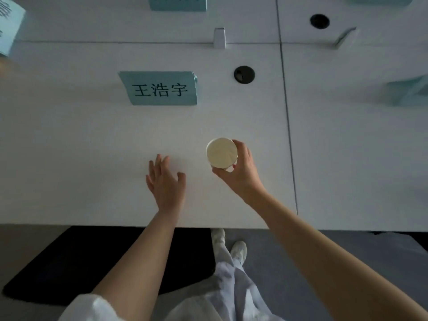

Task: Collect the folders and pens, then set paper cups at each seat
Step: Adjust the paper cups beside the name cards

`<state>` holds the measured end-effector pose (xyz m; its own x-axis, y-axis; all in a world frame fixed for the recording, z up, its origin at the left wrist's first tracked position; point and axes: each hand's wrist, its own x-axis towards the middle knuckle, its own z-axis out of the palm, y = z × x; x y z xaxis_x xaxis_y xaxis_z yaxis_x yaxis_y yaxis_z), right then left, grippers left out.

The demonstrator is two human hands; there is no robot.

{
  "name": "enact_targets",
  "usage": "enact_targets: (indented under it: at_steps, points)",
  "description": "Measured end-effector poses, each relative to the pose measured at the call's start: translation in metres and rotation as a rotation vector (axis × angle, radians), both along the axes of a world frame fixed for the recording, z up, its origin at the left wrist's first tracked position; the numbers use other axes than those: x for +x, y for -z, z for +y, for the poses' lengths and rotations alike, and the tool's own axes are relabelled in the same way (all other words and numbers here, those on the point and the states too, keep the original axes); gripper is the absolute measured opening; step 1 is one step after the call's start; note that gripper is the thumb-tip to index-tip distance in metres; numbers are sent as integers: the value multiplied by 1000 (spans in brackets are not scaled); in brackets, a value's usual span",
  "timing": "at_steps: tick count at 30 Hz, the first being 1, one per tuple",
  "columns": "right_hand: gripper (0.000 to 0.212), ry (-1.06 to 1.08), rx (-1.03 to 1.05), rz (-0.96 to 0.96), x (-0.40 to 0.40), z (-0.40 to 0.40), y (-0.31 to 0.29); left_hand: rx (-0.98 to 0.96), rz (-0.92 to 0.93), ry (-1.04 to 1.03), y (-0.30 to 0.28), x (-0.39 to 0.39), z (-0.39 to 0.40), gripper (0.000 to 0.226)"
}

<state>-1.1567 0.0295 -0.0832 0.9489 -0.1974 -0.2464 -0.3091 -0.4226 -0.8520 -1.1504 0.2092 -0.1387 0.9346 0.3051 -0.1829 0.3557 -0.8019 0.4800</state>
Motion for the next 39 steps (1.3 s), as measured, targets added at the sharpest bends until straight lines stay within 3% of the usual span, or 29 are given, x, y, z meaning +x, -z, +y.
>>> enact_targets:
  at_steps: [6,12,17,22,28,34,39]
  points:
    - [78,30,3,-44,76,-13,-1,70,34,81,18,50,-11,62]
    - [76,53,-46,-60,155,-10,9,278,-10,107,39,48,-18,67]
    - [74,54,-60,-57,194,-5,17,311,-4,99,40,52,-21,69]
    - [84,40,-90,-29,210,1,25,315,2,94,39,54,-20,68]
    - [92,26,-73,31,204,-4,28,320,-21,93,40,55,-20,69]
    - [57,13,-123,126,131,-22,33,293,-26,102,44,56,-14,70]
    - [50,60,-159,153,55,-48,27,203,-38,98,44,57,-9,63]
